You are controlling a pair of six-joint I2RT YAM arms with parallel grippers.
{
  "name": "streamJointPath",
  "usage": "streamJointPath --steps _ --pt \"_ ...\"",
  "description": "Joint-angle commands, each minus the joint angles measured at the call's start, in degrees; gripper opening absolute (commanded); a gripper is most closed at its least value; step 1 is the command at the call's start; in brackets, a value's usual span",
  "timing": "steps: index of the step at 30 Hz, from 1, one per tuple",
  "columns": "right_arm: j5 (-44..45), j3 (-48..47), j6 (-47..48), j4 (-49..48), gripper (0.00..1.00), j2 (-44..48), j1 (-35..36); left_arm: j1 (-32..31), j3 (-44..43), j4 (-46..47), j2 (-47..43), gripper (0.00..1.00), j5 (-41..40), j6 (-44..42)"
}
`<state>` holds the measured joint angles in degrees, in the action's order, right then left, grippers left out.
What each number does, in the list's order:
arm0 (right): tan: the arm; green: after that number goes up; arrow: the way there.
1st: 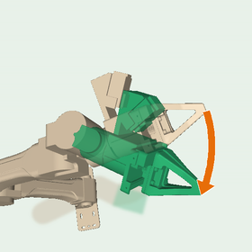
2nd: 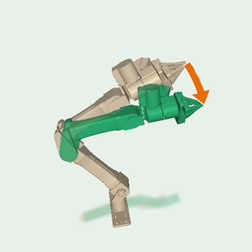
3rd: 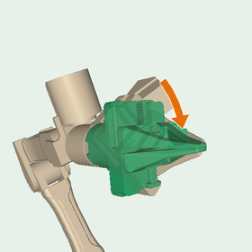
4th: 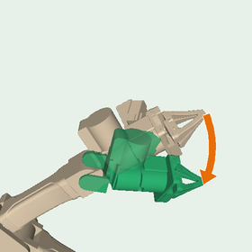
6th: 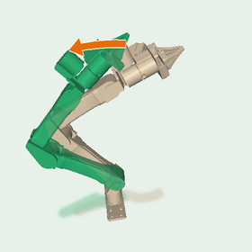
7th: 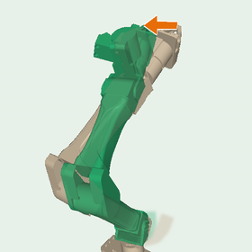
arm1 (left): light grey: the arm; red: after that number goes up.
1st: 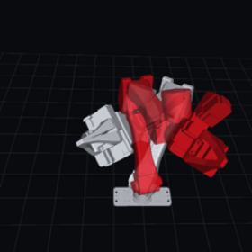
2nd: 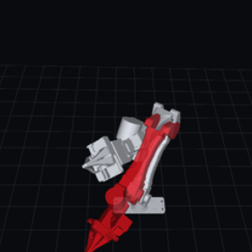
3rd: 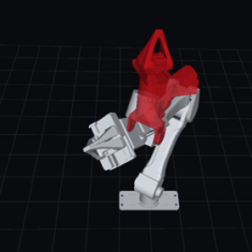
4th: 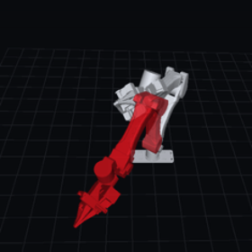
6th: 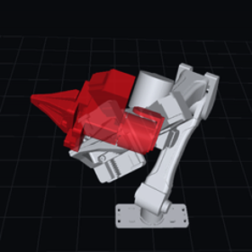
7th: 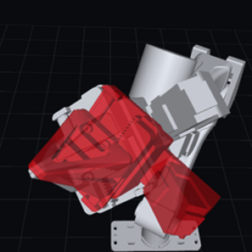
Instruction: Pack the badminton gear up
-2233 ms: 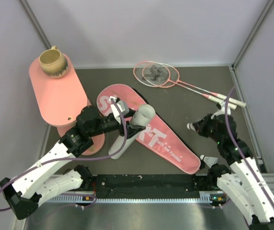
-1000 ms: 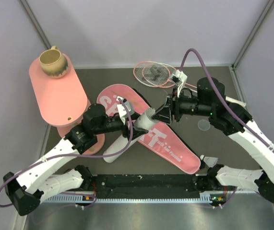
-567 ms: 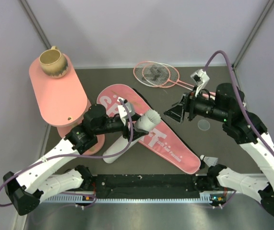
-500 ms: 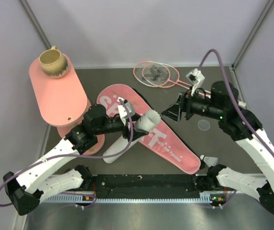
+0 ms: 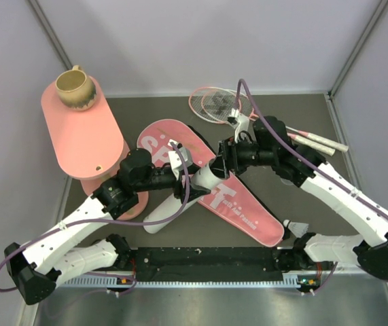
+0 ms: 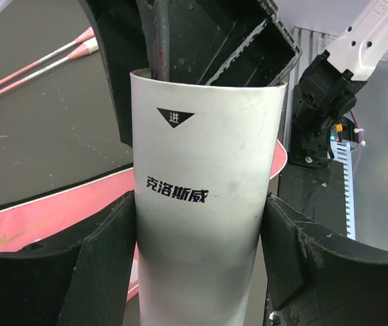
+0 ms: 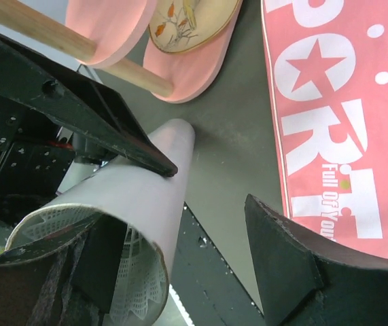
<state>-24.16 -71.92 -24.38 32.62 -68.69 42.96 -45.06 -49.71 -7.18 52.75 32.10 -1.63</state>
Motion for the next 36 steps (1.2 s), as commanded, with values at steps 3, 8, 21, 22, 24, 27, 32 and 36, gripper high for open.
streamJointPath --steps 3,8,21,22,24,27,32,36 --pt "8.1 1.1 0.7 -3.9 0.71 8.2 0.3 -0.2 -1.6 3.5 -0.6 0.03 0.1 0.1" --pt "22.4 4.2 0.3 -1.8 0.78 18.8 -0.8 -0.2 -1.5 3.3 -0.6 0.02 -0.7 -0.2" --pt "46.2 19.2 -20.7 21.5 0.87 30.2 -17.9 -0.4 -1.8 2.9 -1.0 0.02 -2.1 -0.4" --pt "44.7 20.0 -21.4 23.0 0.87 29.8 -21.0 -0.5 -1.8 2.9 -1.1 0.02 -2.0 -0.4" --pt "42.0 22.1 -25.2 26.3 0.92 29.4 -23.9 -0.5 -1.8 2.9 -1.1 0.02 -2.1 -0.4" --pt "41.0 23.8 -28.5 35.4 0.93 28.3 -30.7 -0.5 -1.8 2.9 -1.2 0.02 -2.1 -0.4" --pt "36.4 28.5 -29.0 43.6 0.97 24.5 -45.0 -0.8 -2.0 2.9 -1.2 0.02 -1.2 0.0" --pt "36.6 26.4 -28.0 45.7 0.99 22.8 -49.0 -1.0 -1.7 2.9 -1.6 0.02 -2.0 -0.3"
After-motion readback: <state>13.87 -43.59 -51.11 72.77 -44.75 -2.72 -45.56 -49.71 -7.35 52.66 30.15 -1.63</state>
